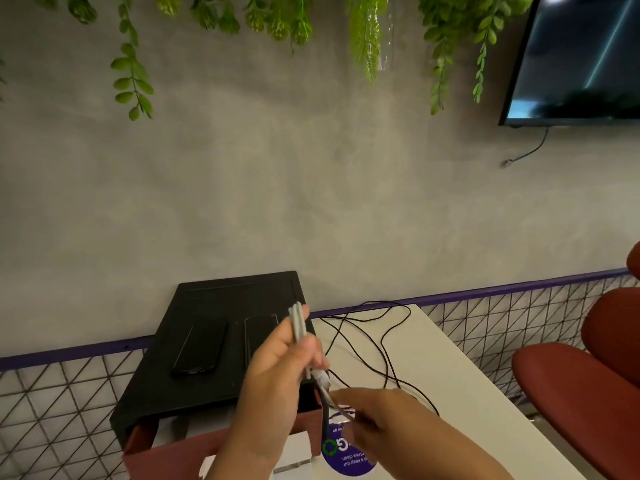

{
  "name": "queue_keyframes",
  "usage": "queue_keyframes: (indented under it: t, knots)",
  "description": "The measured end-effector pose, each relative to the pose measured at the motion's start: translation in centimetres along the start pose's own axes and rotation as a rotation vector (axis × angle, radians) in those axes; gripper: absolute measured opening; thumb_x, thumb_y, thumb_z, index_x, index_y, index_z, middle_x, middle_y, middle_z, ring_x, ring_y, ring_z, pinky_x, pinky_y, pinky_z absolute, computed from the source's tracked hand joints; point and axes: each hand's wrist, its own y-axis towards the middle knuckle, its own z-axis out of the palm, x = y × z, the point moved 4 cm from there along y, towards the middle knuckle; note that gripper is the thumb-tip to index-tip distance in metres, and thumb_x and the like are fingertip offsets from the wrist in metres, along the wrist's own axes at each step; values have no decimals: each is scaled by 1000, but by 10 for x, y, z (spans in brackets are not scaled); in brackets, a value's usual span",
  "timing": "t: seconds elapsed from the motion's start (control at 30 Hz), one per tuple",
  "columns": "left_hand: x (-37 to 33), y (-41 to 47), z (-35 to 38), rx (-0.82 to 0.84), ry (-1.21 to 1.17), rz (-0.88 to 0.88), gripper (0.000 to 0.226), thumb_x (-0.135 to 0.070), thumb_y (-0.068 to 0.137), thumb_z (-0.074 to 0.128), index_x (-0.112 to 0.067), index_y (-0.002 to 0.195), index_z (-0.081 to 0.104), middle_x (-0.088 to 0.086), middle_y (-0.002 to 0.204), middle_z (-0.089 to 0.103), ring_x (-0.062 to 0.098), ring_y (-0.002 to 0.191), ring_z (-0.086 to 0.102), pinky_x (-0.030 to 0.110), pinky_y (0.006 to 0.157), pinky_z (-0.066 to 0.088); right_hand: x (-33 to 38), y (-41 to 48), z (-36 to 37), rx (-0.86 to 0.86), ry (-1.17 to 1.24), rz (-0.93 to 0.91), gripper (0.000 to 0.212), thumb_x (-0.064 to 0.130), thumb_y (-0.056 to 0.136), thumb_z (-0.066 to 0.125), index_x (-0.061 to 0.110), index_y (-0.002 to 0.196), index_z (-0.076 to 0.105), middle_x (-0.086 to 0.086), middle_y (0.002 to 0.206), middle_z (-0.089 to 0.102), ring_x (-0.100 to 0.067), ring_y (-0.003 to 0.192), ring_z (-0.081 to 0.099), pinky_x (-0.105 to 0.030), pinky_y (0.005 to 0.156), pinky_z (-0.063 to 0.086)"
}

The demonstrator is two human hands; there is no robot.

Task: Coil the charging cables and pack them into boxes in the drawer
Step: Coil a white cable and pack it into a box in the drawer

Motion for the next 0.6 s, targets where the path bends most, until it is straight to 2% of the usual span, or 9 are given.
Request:
queue_keyframes:
  t: [0.07,0.13,0.2,0.23,0.3,0.4,0.5,0.53,0.6]
  knots:
    - [3,-3,4,75,242,37,26,-14,95,45,-38,99,54,-5,62,56,9,67,57,10,63,49,3,-2,-1,54,37,-14,21,26,93,48,28,111,58,5,87,64,-9,83,60,-27,79,48]
    - [7,-5,7,138,437,61,21,-21,94,48,-40,84,53,0,68,60,14,70,59,17,64,52,7,-7,-6,123,99,-46,18,28,90,53,24,106,60,7,75,62,0,67,54,-21,69,45]
    - [11,-5,8,192,602,79,11,-32,93,50,-33,85,57,6,73,63,18,70,62,31,69,55,13,-13,-12,178,128,-73,10,28,89,56,25,98,62,14,63,56,3,58,49,-12,57,37]
    - [14,-4,9,227,684,87,17,-37,92,50,-24,88,61,8,72,62,18,65,60,34,68,53,16,-16,-15,186,143,-86,7,27,90,57,26,95,61,15,60,54,3,57,48,-10,55,35]
    - [17,-2,9,268,801,95,28,-39,91,50,-13,86,61,3,63,55,6,56,50,28,61,47,19,-20,-22,152,145,-111,12,26,91,57,24,100,64,15,60,53,5,57,49,-7,55,35]
    - [13,-1,10,310,809,44,29,-39,91,50,-16,78,61,-7,57,55,-1,54,55,16,56,44,14,-23,-33,56,132,-91,17,25,91,58,32,104,65,31,57,55,16,59,51,0,53,35]
    - [13,-4,13,406,766,-38,36,-48,89,42,-21,69,56,-13,47,53,-2,48,51,17,56,44,14,-25,-41,-64,218,-124,24,22,86,64,44,78,63,31,60,58,10,62,55,-7,56,41]
    - [11,-6,15,424,713,-74,41,-52,85,38,-20,67,55,-12,43,49,0,44,45,22,57,43,12,-25,-44,-127,234,-151,28,21,84,67,46,70,63,28,62,61,7,64,57,-10,58,43]
    - [8,-10,19,416,544,-167,44,-53,81,36,-15,65,51,-10,43,41,1,42,37,20,53,37,7,-23,-47,-258,158,-187,31,21,82,69,43,62,61,30,64,60,2,69,57,-10,59,42]
